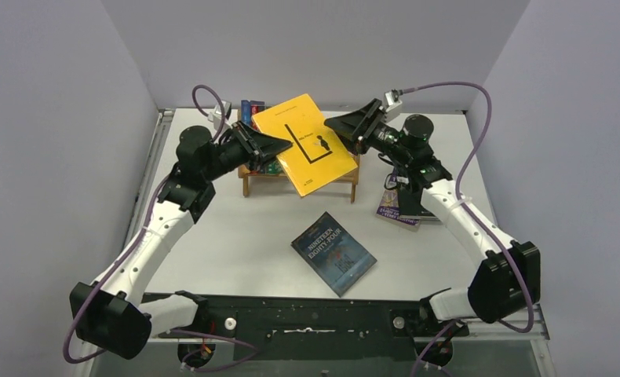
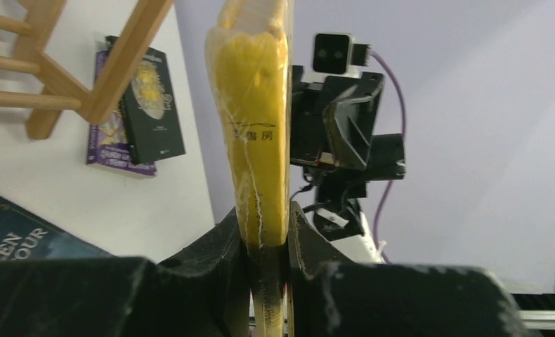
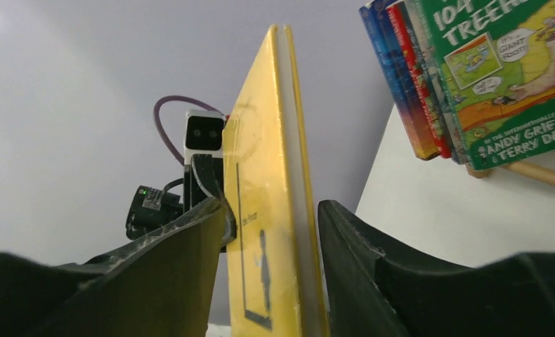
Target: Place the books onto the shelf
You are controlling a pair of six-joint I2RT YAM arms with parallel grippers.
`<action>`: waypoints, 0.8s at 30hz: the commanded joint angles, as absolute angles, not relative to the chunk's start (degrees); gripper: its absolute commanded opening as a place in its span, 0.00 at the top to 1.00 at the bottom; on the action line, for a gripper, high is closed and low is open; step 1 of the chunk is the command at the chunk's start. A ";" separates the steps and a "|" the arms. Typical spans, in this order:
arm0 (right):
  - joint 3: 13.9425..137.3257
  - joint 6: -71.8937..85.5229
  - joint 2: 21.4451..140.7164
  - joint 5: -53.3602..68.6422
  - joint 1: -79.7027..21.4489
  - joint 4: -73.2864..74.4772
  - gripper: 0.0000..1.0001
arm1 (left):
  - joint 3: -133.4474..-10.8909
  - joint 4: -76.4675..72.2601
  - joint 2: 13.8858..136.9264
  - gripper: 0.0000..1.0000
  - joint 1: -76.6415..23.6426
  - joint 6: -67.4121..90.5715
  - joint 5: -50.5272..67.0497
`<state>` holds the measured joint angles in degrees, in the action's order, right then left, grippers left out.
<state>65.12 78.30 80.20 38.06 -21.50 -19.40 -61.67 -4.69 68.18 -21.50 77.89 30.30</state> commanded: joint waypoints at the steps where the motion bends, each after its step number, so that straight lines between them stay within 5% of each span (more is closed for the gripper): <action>1: 65.77 69.98 73.21 34.99 -17.03 -12.79 0.39 | -64.84 -1.94 66.15 1.00 -18.80 68.68 28.32; 5: 67.28 60.43 68.52 32.17 -11.84 0.59 0.28 | -71.18 11.61 67.05 1.00 -16.85 56.72 25.87; 10: 69.93 49.17 64.23 26.42 -9.22 15.96 0.26 | -80.06 22.82 72.40 1.00 -17.92 42.19 20.06; 24: 69.06 39.65 58.37 19.54 -8.79 29.42 0.25 | -104.06 30.84 95.48 1.00 -24.60 14.47 2.24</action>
